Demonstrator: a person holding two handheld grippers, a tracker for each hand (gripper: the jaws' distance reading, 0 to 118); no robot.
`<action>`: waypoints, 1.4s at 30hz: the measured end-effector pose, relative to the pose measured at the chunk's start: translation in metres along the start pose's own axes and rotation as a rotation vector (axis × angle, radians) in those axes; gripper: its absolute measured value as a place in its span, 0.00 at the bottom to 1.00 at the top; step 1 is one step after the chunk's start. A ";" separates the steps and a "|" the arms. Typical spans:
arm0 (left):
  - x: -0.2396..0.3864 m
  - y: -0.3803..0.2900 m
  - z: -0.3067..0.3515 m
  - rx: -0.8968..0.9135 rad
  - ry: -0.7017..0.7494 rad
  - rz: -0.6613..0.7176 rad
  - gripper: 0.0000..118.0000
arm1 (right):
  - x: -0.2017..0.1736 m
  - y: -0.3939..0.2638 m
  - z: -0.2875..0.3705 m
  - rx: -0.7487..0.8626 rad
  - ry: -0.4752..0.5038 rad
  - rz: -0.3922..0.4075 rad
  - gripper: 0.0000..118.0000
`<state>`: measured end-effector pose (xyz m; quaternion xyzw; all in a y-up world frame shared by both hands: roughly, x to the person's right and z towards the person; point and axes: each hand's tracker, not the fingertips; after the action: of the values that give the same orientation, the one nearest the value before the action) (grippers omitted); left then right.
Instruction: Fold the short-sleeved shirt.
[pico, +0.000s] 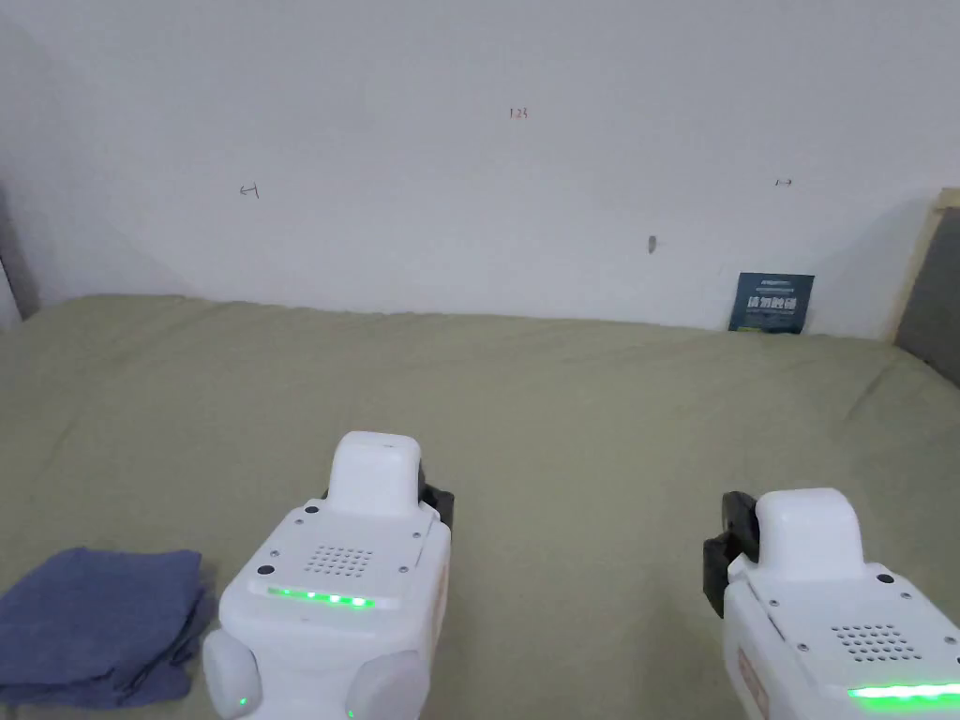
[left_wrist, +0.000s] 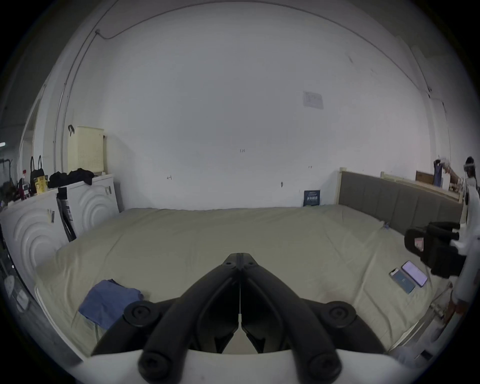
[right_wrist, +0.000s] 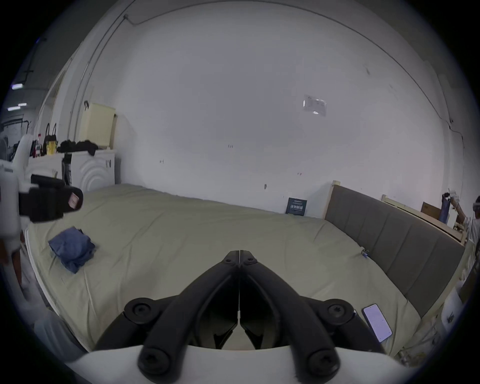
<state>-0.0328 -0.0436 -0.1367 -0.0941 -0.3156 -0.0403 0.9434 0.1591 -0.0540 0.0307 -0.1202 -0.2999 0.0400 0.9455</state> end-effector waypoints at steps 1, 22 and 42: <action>0.001 0.002 0.005 -0.003 0.003 0.018 0.00 | 0.001 0.000 0.004 -0.001 -0.013 -0.005 0.01; -0.013 0.006 0.021 -0.017 0.037 0.020 0.12 | 0.018 0.011 0.020 0.020 -0.048 -0.085 0.06; -0.009 0.028 0.032 -0.079 0.094 -0.003 1.00 | 0.026 0.015 0.007 0.013 -0.039 -0.082 1.00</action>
<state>-0.0553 -0.0093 -0.1212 -0.1289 -0.2694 -0.0587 0.9526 0.1764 -0.0344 0.0472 -0.1008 -0.3229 0.0058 0.9410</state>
